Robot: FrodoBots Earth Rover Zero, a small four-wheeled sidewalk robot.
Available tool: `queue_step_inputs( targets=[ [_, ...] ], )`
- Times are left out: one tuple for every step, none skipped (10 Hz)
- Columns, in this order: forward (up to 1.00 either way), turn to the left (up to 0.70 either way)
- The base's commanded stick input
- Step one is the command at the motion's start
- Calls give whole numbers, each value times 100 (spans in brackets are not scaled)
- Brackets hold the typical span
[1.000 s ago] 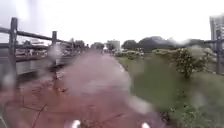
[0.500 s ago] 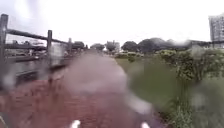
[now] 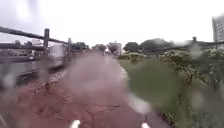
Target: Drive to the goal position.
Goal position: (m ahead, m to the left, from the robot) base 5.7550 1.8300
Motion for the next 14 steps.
queue_step_inputs(
  targets=[
    [70,0],
    [70,0],
    [70,0],
    [70,0],
    [70,0],
    [70,0],
    [70,0],
    [70,0],
    [70,0],
    [70,0],
    [70,0],
    [70,0],
    [70,0],
    [70,0]
  ],
)
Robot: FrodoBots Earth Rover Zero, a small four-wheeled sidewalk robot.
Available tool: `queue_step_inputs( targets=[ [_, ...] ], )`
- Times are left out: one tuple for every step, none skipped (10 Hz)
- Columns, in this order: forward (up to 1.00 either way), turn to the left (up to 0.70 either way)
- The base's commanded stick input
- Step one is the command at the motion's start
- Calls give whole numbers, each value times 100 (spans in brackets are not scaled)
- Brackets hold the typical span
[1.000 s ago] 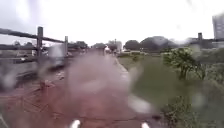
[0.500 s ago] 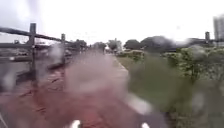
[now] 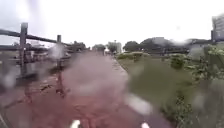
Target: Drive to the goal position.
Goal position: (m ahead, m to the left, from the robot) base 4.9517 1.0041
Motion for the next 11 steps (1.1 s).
queue_step_inputs(
  targets=[
    [70,0],
    [70,0],
    [70,0],
    [70,0],
    [70,0],
    [70,0],
    [70,0],
    [70,0],
    [70,0],
    [70,0],
    [70,0]
  ],
)
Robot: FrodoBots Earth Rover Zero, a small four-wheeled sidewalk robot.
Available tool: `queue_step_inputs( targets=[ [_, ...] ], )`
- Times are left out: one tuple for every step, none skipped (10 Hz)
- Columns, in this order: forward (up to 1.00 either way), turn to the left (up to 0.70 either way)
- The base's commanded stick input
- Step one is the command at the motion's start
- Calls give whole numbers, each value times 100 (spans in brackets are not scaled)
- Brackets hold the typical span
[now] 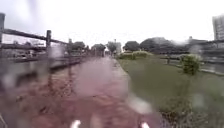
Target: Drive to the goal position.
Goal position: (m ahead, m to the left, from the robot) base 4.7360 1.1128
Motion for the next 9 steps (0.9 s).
queue_step_inputs(
  targets=[
    [70,0],
    [70,0],
    [70,0],
    [70,0],
    [70,0],
    [70,0],
    [70,0],
    [70,0],
    [70,0]
  ],
)
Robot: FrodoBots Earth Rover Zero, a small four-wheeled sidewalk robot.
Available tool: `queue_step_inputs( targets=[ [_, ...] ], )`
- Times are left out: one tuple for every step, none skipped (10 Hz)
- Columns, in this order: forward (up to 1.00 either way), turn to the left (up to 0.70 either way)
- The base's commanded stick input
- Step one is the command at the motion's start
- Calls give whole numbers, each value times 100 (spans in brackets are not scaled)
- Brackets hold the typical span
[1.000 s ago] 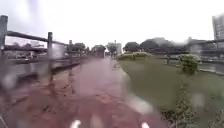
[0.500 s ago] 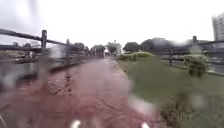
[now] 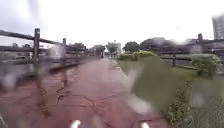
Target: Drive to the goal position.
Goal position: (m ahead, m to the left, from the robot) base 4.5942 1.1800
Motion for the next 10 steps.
queue_step_inputs(
  targets=[
    [70,0],
    [70,0],
    [70,0],
    [70,0],
    [70,0],
    [70,0],
    [70,0],
    [70,0],
    [70,0],
    [70,0]
  ],
)
